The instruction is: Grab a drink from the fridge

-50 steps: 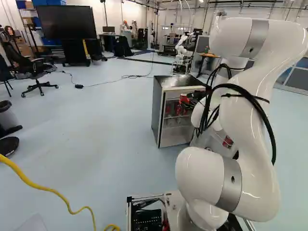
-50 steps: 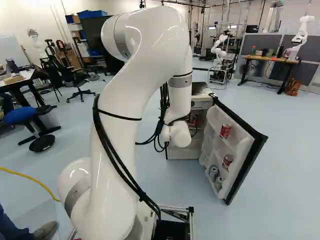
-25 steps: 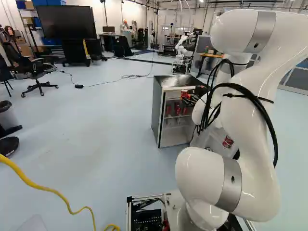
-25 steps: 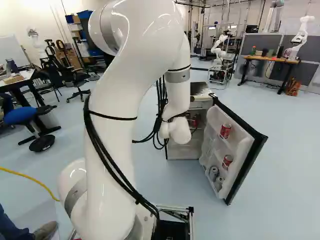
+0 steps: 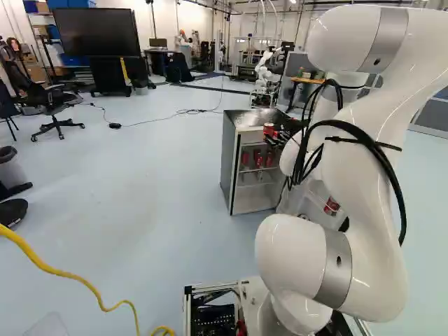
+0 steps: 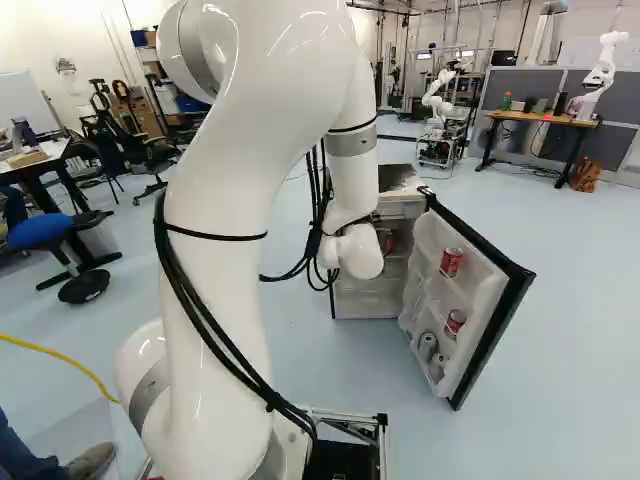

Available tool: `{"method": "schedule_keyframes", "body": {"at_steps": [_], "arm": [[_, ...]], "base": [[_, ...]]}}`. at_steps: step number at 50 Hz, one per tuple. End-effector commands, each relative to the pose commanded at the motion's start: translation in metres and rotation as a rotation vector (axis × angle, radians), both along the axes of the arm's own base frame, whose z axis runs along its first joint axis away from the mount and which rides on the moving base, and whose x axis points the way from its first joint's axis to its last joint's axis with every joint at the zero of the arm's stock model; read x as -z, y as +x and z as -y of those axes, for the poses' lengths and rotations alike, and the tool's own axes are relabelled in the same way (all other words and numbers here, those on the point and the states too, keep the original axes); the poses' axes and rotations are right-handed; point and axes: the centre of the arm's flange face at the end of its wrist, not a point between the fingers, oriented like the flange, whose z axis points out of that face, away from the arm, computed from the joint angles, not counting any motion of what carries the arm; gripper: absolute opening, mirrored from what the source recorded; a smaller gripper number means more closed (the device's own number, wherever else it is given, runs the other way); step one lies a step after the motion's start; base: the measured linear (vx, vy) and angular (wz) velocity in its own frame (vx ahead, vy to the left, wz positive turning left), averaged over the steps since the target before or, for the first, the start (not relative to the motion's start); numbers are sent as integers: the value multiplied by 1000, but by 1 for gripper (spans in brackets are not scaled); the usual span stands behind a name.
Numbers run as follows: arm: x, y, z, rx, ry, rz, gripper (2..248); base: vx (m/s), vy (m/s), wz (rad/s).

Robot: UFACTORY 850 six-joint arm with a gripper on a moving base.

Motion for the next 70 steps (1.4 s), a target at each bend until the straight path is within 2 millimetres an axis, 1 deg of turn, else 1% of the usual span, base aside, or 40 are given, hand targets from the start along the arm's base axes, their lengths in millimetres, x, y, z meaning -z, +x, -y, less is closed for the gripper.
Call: {"method": "schedule_keyframes", "body": {"at_steps": [24,70], "arm": [[-21,35,5,-25,-37,66,88],[-12,114,9,-67,-62,128,88]], "base": [[0,0,0],[0,0,0]]}}
